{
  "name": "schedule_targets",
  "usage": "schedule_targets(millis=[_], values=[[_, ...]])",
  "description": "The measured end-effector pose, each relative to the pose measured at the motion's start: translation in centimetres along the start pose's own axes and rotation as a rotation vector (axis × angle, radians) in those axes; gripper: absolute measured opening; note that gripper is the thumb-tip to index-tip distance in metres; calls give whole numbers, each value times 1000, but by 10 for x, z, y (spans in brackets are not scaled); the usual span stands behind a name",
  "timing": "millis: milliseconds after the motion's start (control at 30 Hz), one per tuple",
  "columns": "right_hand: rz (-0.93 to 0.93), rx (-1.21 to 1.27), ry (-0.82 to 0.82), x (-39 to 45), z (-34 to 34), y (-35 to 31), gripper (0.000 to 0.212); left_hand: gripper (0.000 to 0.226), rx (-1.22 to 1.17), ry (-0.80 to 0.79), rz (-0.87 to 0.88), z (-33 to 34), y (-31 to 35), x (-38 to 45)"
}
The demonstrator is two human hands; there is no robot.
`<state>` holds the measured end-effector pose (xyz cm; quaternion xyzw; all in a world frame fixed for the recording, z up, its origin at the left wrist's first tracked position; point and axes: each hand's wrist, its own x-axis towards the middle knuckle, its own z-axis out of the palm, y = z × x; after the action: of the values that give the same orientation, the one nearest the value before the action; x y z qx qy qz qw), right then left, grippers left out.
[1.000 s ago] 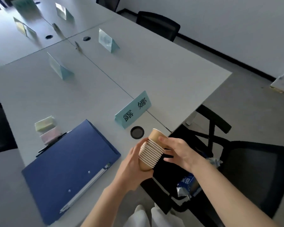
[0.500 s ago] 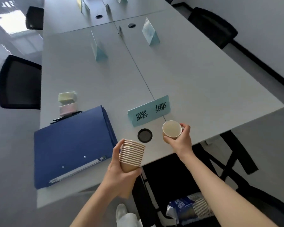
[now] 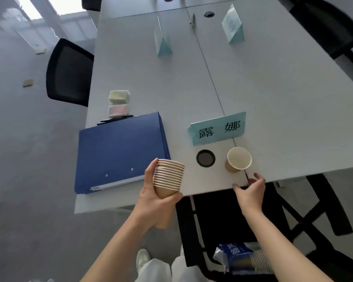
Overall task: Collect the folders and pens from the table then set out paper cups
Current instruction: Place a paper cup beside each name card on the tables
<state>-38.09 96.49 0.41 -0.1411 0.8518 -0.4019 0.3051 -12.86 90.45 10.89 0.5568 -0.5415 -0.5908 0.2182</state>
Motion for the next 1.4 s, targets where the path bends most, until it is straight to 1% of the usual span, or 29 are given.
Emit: schedule_targets(millis=[67,133,200,300,367,467,533,600,667,767,800,867,933,1000,1167,1267,1400], values=[[32,17,-52,-25,6,1,64,95,-16,24,2,-10,-3,-4],[34,-2,-163,-49,19,-7,50,96,-39,43,2,-22,-6,-8],[-17,-24,-279,-74,39,-22,36,96,-56,68,19,-38,-12,-12],[-146,4,-413,-112,68,-58,17,96,-77,111,37,-63,-18,-19],[-271,20,-484,-140,90,-86,15,95,-99,120,29,-85,-25,-25],[-555,-17,-530,-190,125,-127,19,91,-148,123,32,-130,-44,-38],[-736,-110,-570,-223,151,-145,25,87,-141,130,58,-164,-56,-49],[-822,-225,-633,-249,177,-155,29,83,-127,131,84,-195,-64,-60],[-820,-308,-708,-284,214,-162,27,83,-109,122,73,-244,-81,-76],[-793,-365,-829,-330,259,-173,22,84,-41,116,57,-316,-106,-94],[-789,-380,-853,-337,267,-174,20,83,-9,108,60,-330,-109,-96],[-776,-407,-922,-368,299,-177,19,79,21,114,47,-374,-124,-105],[-742,-393,-965,-392,325,-179,16,74,-2,123,31,-406,-135,-111],[-729,-391,-981,-409,348,-183,12,72,-9,138,23,-432,-142,-113],[-677,-396,-994,-428,391,-202,18,75,-2,150,22,-480,-151,-102],[-627,-354,-981,-423,412,-215,20,76,13,134,23,-500,-151,-84],[-599,-263,-965,-401,455,-243,17,75,24,146,37,-528,-140,-35]])
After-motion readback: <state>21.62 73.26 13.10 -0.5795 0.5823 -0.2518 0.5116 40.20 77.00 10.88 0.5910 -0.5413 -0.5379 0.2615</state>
